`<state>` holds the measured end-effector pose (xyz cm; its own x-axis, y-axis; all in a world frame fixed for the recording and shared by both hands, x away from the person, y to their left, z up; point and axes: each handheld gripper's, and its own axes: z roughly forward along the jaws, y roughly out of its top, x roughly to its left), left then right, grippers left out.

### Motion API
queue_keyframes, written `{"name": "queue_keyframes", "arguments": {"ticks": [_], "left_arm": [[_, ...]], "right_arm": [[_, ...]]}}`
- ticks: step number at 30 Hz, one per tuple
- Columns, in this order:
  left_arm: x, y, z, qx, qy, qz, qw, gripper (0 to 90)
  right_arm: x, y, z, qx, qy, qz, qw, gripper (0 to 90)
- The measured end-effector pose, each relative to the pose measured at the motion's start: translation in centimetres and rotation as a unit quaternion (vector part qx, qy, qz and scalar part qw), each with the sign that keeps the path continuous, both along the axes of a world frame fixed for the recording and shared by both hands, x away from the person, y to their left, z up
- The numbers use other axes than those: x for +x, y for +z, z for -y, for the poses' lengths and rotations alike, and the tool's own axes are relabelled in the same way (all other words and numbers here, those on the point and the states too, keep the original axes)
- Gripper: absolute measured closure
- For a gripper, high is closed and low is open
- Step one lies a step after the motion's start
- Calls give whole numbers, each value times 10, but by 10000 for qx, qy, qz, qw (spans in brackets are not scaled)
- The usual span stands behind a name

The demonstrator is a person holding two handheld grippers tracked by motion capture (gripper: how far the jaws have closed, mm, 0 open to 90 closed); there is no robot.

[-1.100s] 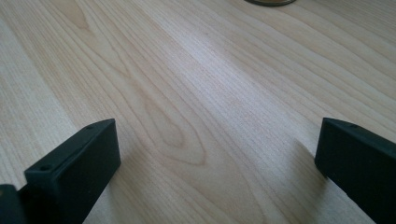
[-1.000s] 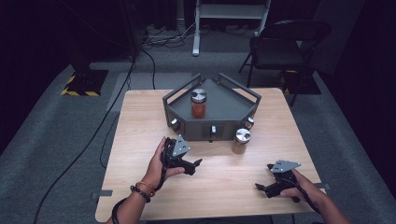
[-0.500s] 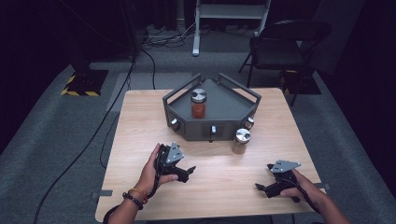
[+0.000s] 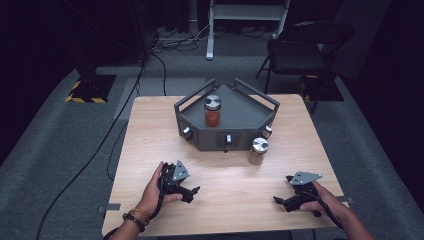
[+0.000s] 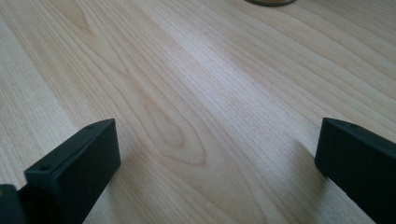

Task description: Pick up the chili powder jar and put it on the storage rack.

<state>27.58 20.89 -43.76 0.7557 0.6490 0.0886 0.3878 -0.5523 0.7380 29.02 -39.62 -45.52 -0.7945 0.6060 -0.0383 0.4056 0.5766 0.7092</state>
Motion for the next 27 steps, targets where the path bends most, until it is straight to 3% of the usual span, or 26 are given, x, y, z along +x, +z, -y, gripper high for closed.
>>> {"name": "queue_keyframes", "arguments": {"ticks": [14,27], "left_arm": [[2,-2,-6,226,17,-172,9996,21],[6,-10,-15,228,102,-350,9991,21]], "right_arm": [[0,0,0,1,1,0,10000,0],[0,0,0,1,1,0,10000,0]]}}
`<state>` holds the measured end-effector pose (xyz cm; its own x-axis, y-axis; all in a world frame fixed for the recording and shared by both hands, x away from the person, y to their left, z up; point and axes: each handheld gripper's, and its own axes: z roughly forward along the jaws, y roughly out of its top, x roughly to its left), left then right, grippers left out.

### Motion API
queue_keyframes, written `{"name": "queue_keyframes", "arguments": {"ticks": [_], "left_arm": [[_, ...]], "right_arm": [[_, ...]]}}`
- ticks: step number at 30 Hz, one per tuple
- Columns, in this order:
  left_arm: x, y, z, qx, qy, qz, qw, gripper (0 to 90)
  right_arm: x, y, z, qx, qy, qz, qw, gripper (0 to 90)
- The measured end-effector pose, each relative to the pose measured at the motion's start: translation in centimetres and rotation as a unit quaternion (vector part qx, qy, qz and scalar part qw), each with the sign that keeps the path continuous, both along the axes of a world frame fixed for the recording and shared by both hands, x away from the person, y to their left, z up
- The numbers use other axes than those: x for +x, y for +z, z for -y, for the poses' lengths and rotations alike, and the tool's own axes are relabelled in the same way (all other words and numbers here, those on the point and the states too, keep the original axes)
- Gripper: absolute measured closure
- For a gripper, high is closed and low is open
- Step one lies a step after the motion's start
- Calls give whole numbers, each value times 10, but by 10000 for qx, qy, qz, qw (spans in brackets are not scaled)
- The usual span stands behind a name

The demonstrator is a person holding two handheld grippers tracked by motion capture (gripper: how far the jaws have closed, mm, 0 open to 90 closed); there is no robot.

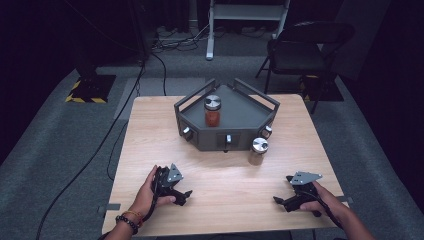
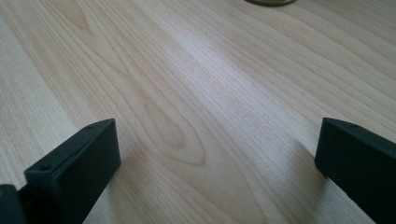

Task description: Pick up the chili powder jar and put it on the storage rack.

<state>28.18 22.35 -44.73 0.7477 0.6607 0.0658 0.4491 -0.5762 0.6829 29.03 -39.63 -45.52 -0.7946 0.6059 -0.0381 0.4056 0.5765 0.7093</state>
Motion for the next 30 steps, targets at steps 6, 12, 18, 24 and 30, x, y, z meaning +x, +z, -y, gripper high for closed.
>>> {"name": "queue_keyframes", "arguments": {"ticks": [6,12,18,24,30], "left_arm": [[2,-6,-5,-2,100,-75,9999,22],[3,-12,-12,-124,194,-97,9997,14],[3,-19,-21,-353,262,-145,9989,3],[3,-19,-22,-357,274,-139,9989,3],[4,-20,-23,-360,261,-134,9989,3]], "right_arm": [[0,0,0,0,0,0,10000,0],[0,0,0,1,6,7,10000,0],[0,0,0,0,7,7,10000,0],[0,0,0,-1,5,7,10000,0],[-1,0,0,-3,-6,6,10000,0]]}}
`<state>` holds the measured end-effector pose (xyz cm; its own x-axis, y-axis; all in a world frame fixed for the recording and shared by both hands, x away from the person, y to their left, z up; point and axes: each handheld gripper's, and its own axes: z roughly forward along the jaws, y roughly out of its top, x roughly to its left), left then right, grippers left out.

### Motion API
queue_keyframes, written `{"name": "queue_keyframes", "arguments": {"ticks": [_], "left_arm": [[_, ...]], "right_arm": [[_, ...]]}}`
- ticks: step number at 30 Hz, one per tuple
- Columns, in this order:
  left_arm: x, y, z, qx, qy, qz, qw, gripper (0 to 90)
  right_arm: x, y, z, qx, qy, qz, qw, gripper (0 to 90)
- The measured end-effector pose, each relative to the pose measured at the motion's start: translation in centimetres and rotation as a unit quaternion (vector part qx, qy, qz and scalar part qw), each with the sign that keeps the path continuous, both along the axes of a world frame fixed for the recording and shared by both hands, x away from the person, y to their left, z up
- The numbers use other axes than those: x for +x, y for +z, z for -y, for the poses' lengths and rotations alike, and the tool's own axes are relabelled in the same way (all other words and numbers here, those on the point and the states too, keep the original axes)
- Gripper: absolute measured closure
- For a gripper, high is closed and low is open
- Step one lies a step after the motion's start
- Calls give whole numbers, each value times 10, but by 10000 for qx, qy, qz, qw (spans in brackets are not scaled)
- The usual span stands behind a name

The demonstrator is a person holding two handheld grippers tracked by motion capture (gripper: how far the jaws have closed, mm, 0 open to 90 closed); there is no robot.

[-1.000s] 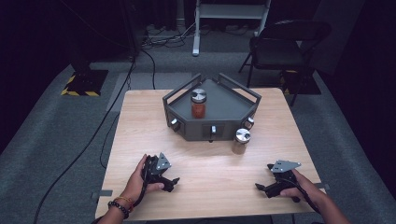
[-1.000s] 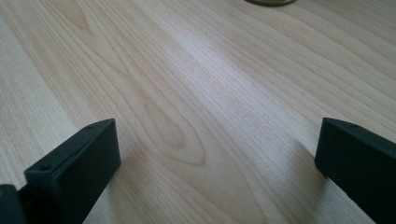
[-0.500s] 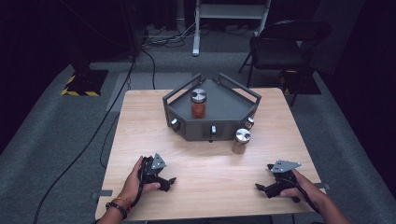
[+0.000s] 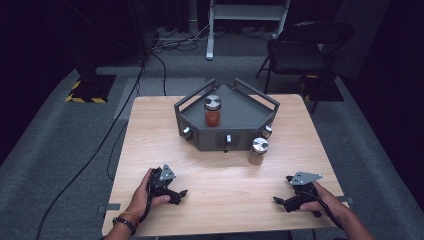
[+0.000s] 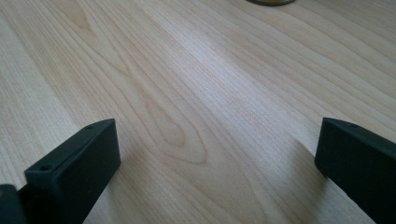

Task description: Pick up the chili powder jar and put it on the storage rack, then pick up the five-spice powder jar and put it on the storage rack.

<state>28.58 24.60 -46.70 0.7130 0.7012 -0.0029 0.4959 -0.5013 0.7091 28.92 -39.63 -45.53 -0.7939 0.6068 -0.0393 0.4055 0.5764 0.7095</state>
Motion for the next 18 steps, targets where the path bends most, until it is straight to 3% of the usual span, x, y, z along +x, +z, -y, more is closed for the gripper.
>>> {"name": "queue_keyframes", "arguments": {"ticks": [18], "left_arm": [[1,0,0,2,-4,-3,10000,3]], "right_arm": [[-2,0,1,-2,-37,2,10000,0]]}}
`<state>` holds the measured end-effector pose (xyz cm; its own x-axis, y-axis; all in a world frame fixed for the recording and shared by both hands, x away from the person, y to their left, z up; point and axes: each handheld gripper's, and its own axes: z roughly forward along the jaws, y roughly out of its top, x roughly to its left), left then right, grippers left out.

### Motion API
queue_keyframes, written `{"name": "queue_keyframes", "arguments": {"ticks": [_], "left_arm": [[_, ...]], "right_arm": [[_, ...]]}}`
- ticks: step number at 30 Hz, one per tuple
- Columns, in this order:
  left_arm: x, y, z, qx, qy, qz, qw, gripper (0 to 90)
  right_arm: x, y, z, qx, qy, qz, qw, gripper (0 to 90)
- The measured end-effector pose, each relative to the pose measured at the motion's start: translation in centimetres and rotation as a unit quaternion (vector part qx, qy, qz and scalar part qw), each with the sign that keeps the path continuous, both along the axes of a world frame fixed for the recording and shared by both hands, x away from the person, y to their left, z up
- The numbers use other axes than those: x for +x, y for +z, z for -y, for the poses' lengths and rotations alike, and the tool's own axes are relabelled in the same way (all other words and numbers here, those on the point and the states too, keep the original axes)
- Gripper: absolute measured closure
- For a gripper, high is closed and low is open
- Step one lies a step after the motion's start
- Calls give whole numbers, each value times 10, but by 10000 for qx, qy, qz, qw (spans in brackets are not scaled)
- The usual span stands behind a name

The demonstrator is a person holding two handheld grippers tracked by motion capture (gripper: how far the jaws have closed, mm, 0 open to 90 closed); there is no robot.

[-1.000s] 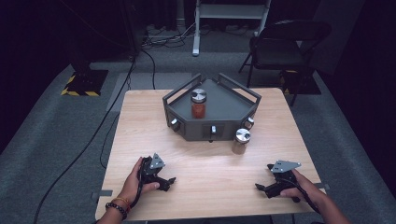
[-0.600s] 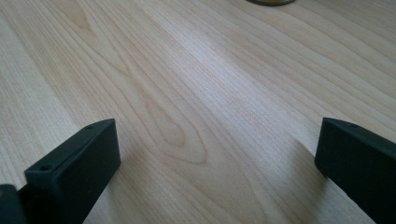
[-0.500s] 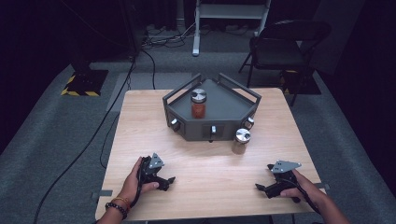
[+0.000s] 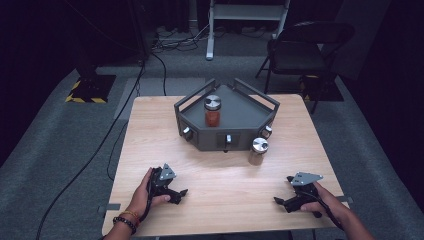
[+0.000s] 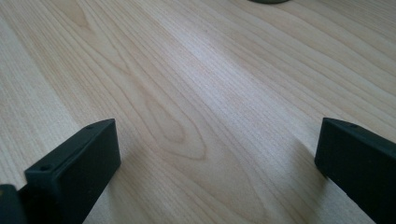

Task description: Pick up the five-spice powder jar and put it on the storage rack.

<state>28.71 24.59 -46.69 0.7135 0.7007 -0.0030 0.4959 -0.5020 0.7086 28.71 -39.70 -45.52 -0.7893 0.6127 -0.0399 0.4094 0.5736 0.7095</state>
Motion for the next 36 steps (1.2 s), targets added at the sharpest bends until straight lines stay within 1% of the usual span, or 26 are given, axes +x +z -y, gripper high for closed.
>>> {"name": "queue_keyframes", "arguments": {"ticks": [3,4,7,9,11,13,15,18,20,22,24,29,32,34,36], "left_arm": [[0,0,0,5,6,-2,10000,3],[0,0,0,3,7,-3,10000,3],[0,0,0,4,5,-2,10000,3],[0,0,0,3,7,-3,10000,3],[0,0,0,3,7,-3,10000,3],[-1,0,1,3,20,-4,10000,3],[-1,0,1,2,21,-5,10000,3],[-1,0,1,3,20,-5,10000,3],[-1,0,1,0,22,-8,10000,3],[-1,0,1,2,21,-8,10000,3],[-1,0,1,2,21,-7,10000,3],[-1,0,1,2,21,-8,10000,3],[-1,0,1,2,23,-8,10000,3],[-1,0,1,3,25,-8,10000,3],[-1,0,1,2,25,-8,10000,3]], "right_arm": [[0,0,0,-5,-12,0,10000,0],[0,2,-2,-51,-22,-13,10000,1],[-3,5,-6,-215,14,158,9996,8],[-5,6,-7,-217,-67,209,9995,11],[-6,7,-6,-164,-142,208,9995,13],[-7,8,-7,-157,-200,269,9993,13],[-8,9,-7,-76,-272,299,9992,13],[-7,13,-9,-17,-378,320,9988,13],[-7,15,-11,-17,-399,374,9985,13],[-8,18,-16,-78,-488,467,9977,13],[-8,19,-18,-7,-598,508,9969,16],[-11,24,-20,163,-772,638,9948,20],[-11,27,-22,158,-809,677,9943,23],[-9,29,-24,169,-810,647,9945,23],[-8,29,-26,182,-775,709,9943,23]]}}
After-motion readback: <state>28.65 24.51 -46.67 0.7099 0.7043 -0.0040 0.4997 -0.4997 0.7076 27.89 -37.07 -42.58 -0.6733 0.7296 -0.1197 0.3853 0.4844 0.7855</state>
